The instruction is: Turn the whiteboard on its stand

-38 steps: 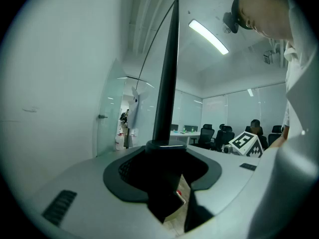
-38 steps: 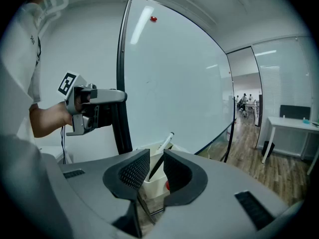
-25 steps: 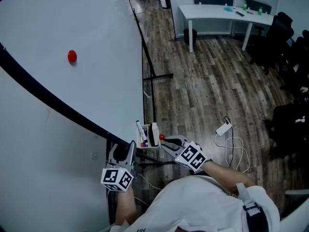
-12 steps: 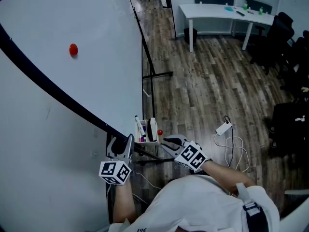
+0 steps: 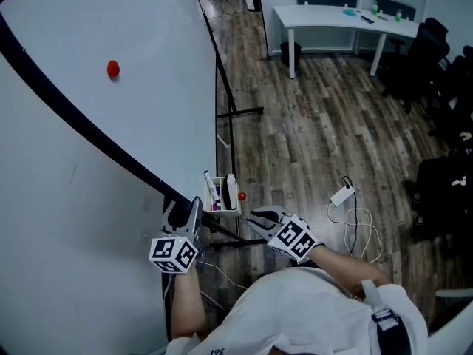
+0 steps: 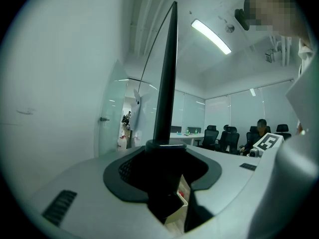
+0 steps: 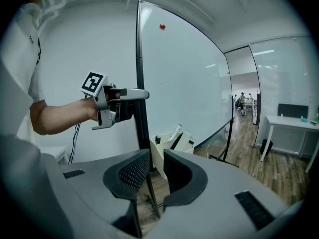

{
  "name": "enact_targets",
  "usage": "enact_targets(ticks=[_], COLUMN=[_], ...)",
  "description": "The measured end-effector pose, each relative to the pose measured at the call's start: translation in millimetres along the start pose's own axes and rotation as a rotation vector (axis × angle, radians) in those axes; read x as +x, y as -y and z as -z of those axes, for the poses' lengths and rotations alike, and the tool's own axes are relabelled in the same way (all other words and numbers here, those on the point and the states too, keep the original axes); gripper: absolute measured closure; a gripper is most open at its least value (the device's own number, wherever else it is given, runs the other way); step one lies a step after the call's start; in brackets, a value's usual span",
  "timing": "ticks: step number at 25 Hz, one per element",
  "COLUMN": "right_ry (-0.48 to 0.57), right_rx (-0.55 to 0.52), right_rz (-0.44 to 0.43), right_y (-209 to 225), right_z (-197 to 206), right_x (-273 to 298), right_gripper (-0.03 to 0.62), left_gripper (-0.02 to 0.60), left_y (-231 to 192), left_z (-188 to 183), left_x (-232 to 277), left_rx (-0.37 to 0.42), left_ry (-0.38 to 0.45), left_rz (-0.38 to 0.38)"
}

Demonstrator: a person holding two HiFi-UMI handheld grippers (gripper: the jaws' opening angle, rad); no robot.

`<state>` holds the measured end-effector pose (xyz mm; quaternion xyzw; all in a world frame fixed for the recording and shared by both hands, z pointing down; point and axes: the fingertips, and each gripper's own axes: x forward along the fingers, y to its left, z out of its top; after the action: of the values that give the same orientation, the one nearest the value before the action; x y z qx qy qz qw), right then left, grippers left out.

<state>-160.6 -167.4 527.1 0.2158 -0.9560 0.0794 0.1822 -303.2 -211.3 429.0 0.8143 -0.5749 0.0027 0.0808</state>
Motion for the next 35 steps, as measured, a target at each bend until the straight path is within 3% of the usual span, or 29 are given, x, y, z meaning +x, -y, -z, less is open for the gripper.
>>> enact_targets(ticks=[14, 35], right_ry=[0.006, -0.001], right_rx=[-0.015, 0.007], right_rz=[0.017, 0.057], right_y=[0, -12], right_z=[6, 8], right_x=[3, 6], right_gripper=[0.493, 0.493], left_gripper=[0.394, 0.385], left_y=[-4, -3], left_z=[7, -4], left_x=[1, -39], left_rx=[-0.025, -0.038], left_ry=[0.027, 0.1], left_rz=[0.013, 0.024])
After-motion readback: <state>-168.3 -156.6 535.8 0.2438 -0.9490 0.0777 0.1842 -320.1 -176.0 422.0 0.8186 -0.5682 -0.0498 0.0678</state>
